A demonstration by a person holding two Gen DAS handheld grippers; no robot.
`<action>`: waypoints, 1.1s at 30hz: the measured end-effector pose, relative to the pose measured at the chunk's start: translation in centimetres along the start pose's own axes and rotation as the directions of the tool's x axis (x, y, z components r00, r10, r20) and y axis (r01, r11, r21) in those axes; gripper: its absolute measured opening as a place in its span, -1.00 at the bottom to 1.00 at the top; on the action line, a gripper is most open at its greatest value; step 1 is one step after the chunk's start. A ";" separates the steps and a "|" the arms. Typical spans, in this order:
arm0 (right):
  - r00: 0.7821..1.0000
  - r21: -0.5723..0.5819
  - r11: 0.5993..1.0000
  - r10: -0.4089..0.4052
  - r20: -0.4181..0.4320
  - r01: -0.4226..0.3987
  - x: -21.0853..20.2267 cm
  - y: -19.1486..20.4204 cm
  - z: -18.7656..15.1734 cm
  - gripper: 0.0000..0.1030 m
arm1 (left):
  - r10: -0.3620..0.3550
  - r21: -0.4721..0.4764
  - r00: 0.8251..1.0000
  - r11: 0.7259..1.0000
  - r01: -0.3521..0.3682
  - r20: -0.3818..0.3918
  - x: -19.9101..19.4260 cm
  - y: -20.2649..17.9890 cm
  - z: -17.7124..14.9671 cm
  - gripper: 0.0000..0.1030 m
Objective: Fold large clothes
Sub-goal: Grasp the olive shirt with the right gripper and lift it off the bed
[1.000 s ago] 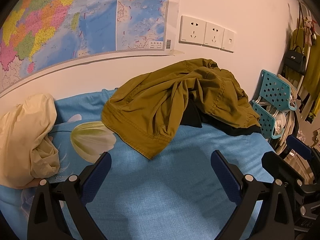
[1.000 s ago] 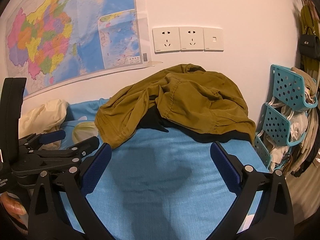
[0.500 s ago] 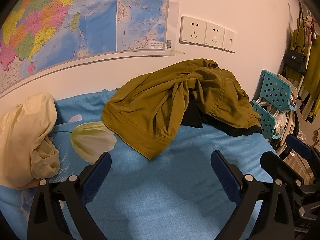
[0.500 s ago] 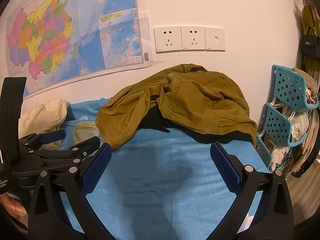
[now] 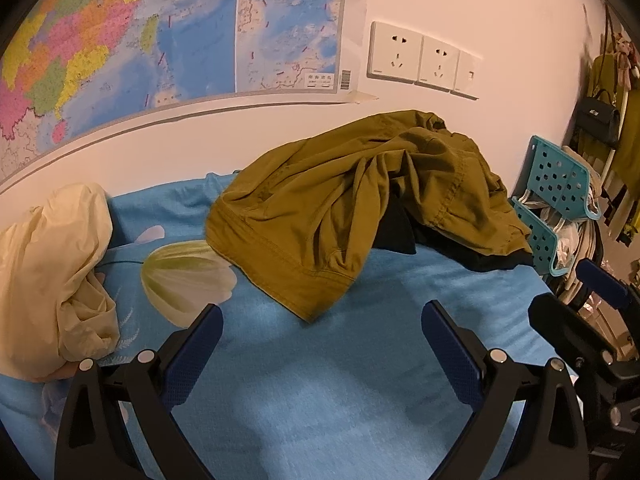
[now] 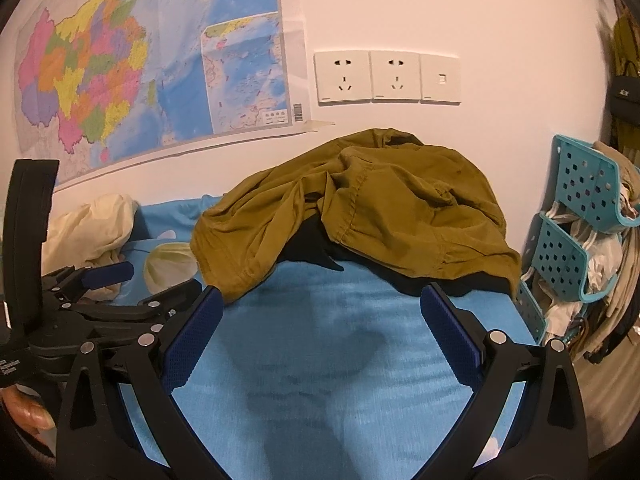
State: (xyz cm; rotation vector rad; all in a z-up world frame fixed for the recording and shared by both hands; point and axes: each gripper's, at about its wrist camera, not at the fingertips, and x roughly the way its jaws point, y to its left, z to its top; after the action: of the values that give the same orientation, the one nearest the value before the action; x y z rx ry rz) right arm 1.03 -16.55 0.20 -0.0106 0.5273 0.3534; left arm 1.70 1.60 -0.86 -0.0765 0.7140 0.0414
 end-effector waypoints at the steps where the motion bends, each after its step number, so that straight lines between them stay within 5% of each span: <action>1: 1.000 -0.006 1.000 -0.006 -0.002 0.006 0.3 0.0 0.2 0.89 | 0.000 -0.001 1.000 1.000 0.000 -0.003 0.3 0.0 0.1 0.87; 12: 0.996 -0.135 0.987 -0.093 -0.010 0.091 5.6 -1.1 3.2 0.89 | 0.024 -0.038 0.998 0.999 -0.026 -0.065 4.8 2.3 2.2 0.87; 20: 0.979 -0.370 0.918 -0.187 -0.077 0.146 14.9 -1.2 6.2 0.86 | 0.074 -0.041 0.995 0.996 -0.077 -0.072 7.3 5.2 3.5 0.87; 22: 0.981 -0.386 0.918 -0.148 -0.123 0.090 16.0 -1.7 6.7 -0.48 | 0.087 -0.034 0.994 0.995 -0.090 -0.071 7.7 5.8 3.6 0.87; 24: 0.980 -0.362 0.928 -0.149 -0.135 0.091 15.4 -3.4 7.8 -0.92 | 0.094 -0.025 0.993 0.995 -0.096 -0.070 7.9 6.3 3.7 0.87; 25: 0.986 -0.329 0.942 -0.114 -0.125 0.067 14.5 -4.5 8.3 -0.92 | 0.097 -0.022 0.993 0.995 -0.099 -0.069 8.0 6.6 3.6 0.87; 27: 0.991 -0.280 0.956 -0.110 -0.080 0.084 12.0 -7.1 9.2 -0.80 | 0.093 -0.021 0.993 0.995 -0.094 -0.071 8.3 7.1 3.7 0.87; 30: 0.983 -0.282 0.953 -0.149 -0.107 0.114 10.4 -8.5 9.2 0.50 | 0.095 -0.008 0.993 0.995 -0.095 -0.075 8.9 7.5 3.7 0.87; 33: 0.992 -0.406 0.911 -0.114 -0.064 0.078 9.2 -5.4 8.5 0.89 | 0.102 0.011 0.992 0.995 -0.102 -0.067 9.3 7.6 3.8 0.87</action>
State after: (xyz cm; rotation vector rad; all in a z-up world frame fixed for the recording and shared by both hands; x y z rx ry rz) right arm 14.40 -17.72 2.54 -0.4529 0.5292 0.3614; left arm 10.76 9.64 -4.49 -0.0339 0.7855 0.1343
